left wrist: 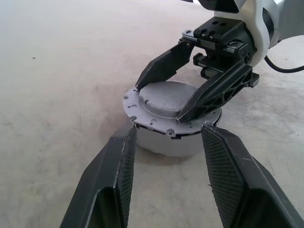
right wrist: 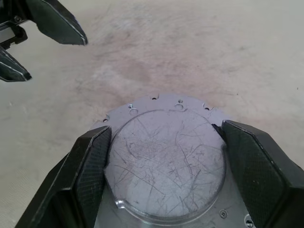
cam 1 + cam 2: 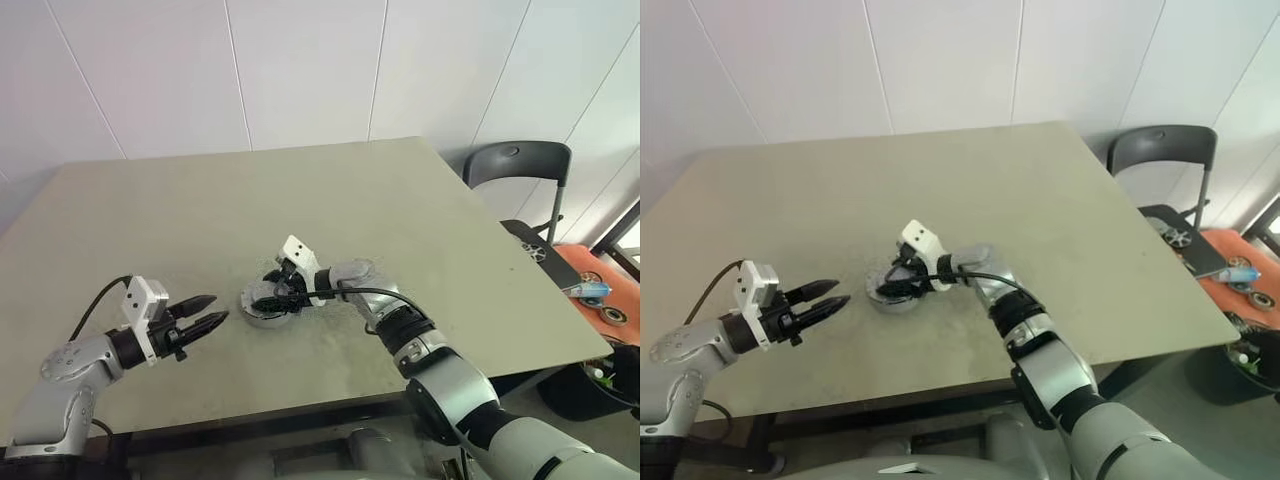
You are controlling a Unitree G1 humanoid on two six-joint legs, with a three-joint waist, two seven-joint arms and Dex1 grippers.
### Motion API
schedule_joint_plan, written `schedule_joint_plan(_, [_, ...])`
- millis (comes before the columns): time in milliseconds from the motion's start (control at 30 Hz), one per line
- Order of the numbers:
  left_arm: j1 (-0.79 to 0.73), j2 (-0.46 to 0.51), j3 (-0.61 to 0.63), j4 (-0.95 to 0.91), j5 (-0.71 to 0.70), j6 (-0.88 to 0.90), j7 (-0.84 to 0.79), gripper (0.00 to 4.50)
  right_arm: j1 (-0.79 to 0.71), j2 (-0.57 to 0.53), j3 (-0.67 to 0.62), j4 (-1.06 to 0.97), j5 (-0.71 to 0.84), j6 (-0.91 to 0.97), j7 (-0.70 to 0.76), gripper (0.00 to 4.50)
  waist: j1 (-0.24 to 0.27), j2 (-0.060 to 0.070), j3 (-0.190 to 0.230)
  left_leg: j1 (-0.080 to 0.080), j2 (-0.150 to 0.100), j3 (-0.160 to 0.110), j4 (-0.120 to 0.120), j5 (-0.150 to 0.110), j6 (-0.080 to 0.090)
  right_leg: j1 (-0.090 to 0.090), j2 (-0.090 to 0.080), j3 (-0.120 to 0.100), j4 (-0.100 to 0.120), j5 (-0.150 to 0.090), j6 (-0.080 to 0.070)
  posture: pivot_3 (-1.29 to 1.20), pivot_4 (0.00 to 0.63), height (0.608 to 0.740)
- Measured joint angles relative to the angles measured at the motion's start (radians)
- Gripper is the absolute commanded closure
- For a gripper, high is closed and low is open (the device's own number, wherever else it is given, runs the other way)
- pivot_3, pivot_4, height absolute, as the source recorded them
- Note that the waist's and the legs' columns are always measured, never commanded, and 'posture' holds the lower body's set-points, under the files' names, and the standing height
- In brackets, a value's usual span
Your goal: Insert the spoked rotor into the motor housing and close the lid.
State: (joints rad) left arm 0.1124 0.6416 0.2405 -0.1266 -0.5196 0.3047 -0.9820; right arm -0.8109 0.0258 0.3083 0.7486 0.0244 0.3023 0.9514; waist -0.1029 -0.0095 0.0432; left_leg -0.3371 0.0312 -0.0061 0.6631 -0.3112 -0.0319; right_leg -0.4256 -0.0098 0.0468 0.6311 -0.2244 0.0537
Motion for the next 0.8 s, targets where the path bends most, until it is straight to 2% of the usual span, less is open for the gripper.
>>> schedule_joint_plan(433, [-0.001, 0.001, 0.0, 0.065, 0.01, -0.054, -0.04, 2.18, 0.012, -0.032, 0.037, -0.04, -0.025, -0.017, 0.077, 1.1, 0.004, 0.0, 0.0, -0.001, 0.0, 0.0, 0.0, 0.0, 0.0, 0.0, 0.0, 0.0, -0.001, 0.0, 0.0, 0.0, 0.0, 0.74])
schedule_joint_plan(800, [-0.002, 0.001, 0.0, 0.078, 0.012, -0.057, -0.047, 2.18, 0.014, -0.029, 0.05, -0.007, -0.05, -0.099, 0.043, 1.1, 0.002, 0.0, 0.0, 0.0, 0.0, 0.0, 0.0, 0.0, 0.0, 0.0, 0.0, 0.0, 0.0, 0.0, 0.0, 0.0, 0.0, 0.74])
